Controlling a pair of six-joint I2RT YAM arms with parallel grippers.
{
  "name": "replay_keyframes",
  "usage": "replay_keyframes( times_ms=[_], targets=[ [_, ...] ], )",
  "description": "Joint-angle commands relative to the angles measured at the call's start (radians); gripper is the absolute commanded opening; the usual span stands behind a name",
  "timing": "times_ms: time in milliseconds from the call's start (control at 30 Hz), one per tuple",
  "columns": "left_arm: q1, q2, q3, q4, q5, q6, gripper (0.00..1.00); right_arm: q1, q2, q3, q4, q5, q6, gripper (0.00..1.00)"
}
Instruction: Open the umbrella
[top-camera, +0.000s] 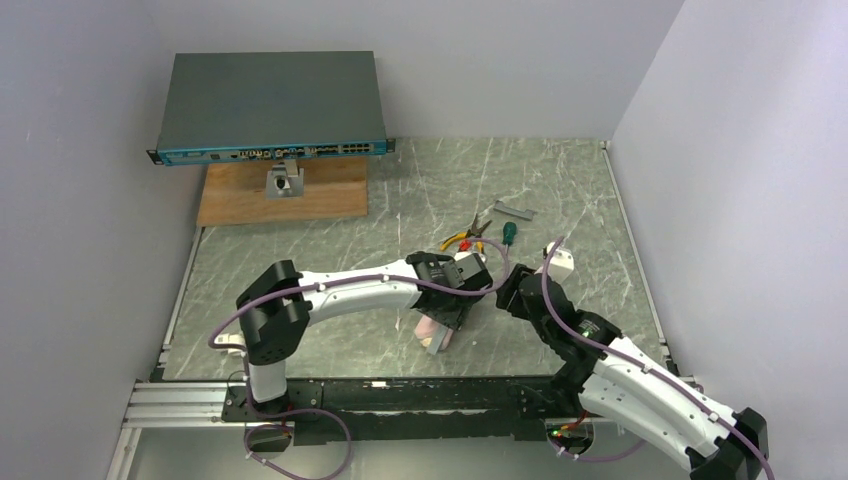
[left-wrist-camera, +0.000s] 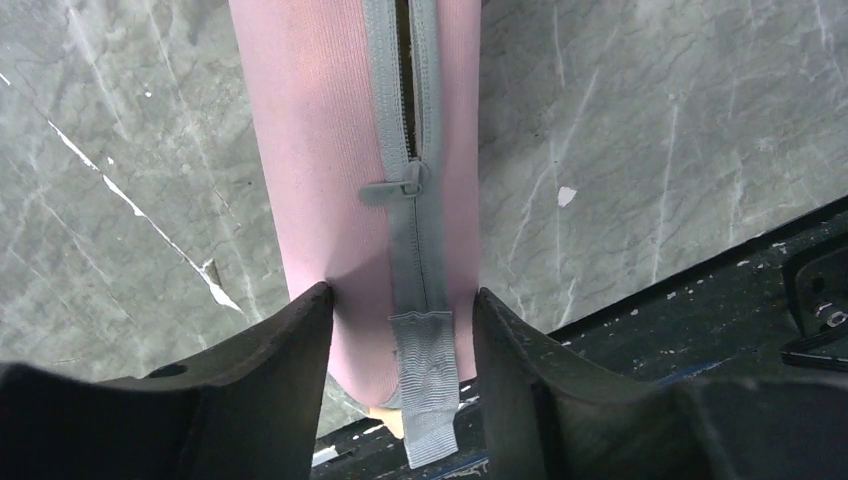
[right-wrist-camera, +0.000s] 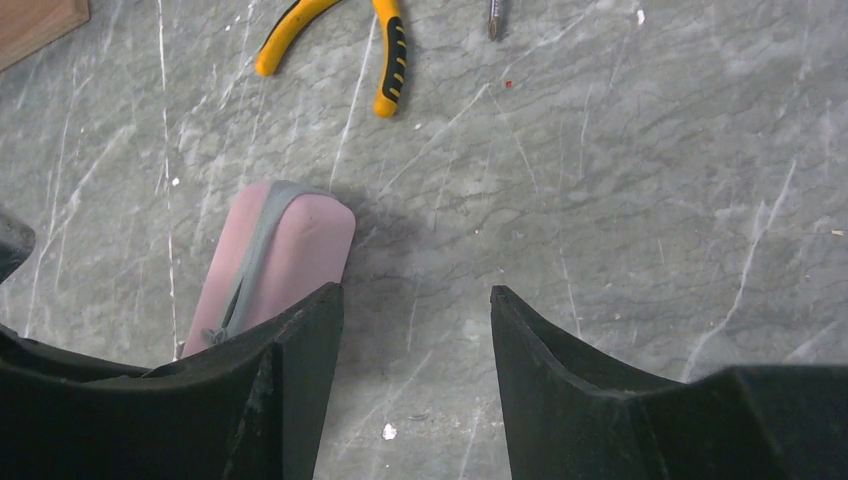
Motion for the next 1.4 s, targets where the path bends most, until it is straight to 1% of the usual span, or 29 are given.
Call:
replay_keyframes(
  times_ms=[0,100,167,300,367,433,467,500,533,567,600,633,700,767,867,900,967,1033,1167,1233,1367],
  targets=[
    [0.012,0.023,0.031,-0.026,-0.034,0.024,0.49,-0.021,-0.013,0.031,0.016,-0.005,-0.058,0.59],
    [0.062,-0.008,-0.040,0.025,0.004,0.021,0.37,-0.030,0.000,0.032,0.037,-0.024,-0.070,0.60],
    [0.115,-0.066,-0.125,0.093,0.062,0.019,0.34,-0.036,0.014,0.037,0.050,-0.038,-0.077,0.62],
    [0.233,-0.193,-0.290,0.250,0.226,0.038,0.33,-0.045,0.037,0.035,0.085,-0.063,-0.091,0.62],
    [0.310,-0.244,-0.374,0.345,0.388,0.038,0.34,-0.052,0.051,0.033,0.104,-0.076,-0.099,0.63],
    [0.387,-0.282,-0.445,0.412,0.510,0.029,0.35,-0.060,0.067,0.038,0.116,-0.086,-0.105,0.64],
    [0.419,-0.294,-0.468,0.416,0.533,0.032,0.37,-0.062,0.075,0.041,0.118,-0.090,-0.107,0.65],
    [0.443,-0.309,-0.479,0.406,0.537,0.044,0.44,-0.065,0.081,0.044,0.121,-0.093,-0.108,0.66],
    [0.460,-0.325,-0.485,0.388,0.534,0.061,0.54,-0.068,0.087,0.046,0.123,-0.096,-0.110,0.68],
    [0.476,-0.341,-0.484,0.359,0.521,0.080,0.67,-0.071,0.090,0.049,0.125,-0.099,-0.111,0.69],
    [0.489,-0.353,-0.472,0.317,0.496,0.100,0.78,-0.071,0.092,0.050,0.127,-0.101,-0.112,0.70],
    [0.503,-0.363,-0.450,0.272,0.468,0.119,0.86,-0.074,0.095,0.051,0.130,-0.104,-0.113,0.71],
    [0.524,-0.374,-0.401,0.163,0.393,0.146,0.95,-0.077,0.096,0.048,0.143,-0.114,-0.117,0.73],
    [0.533,-0.388,-0.348,0.087,0.333,0.161,0.96,-0.081,0.102,0.045,0.159,-0.130,-0.120,0.75],
    [0.525,-0.414,-0.249,-0.022,0.221,0.151,0.95,-0.084,0.118,0.048,0.165,-0.147,-0.122,0.76],
    [0.507,-0.421,-0.209,-0.058,0.175,0.145,0.94,-0.084,0.121,0.049,0.166,-0.152,-0.122,0.76],
    [0.429,-0.424,-0.121,-0.126,0.064,0.142,0.93,-0.086,0.121,0.046,0.168,-0.158,-0.122,0.77],
    [0.342,-0.400,-0.028,-0.174,-0.006,0.144,0.93,-0.088,0.116,0.043,0.169,-0.159,-0.123,0.77],
    [0.176,-0.285,0.099,-0.210,-0.064,0.108,0.92,-0.094,0.093,0.039,0.153,-0.135,-0.121,0.79],
    [0.115,-0.208,0.149,-0.235,-0.113,0.074,0.92,-0.100,0.082,0.046,0.132,-0.115,-0.116,0.81],
    [0.046,-0.084,0.207,-0.237,-0.141,0.032,0.94,-0.111,0.061,0.053,0.105,-0.104,-0.123,0.83]
  ],
)
